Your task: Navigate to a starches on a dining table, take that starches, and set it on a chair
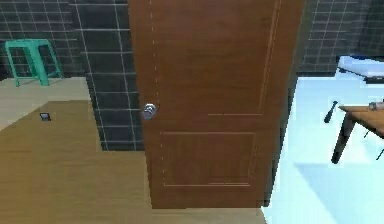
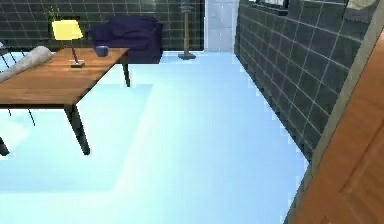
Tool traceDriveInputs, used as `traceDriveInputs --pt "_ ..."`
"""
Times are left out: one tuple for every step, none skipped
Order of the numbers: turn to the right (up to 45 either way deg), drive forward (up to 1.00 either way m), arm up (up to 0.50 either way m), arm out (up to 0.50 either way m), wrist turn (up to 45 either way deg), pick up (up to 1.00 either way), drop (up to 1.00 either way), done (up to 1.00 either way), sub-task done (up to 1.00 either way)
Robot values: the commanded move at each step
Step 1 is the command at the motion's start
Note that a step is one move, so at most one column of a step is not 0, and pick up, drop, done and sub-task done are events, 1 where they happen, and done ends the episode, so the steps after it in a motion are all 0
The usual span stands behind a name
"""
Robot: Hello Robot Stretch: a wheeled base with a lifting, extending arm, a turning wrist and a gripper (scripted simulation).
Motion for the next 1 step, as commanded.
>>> traceDriveInputs --pt "0.0 0.10 0.00 0.00 0.0 0.00 0.00 0.00 0.00"
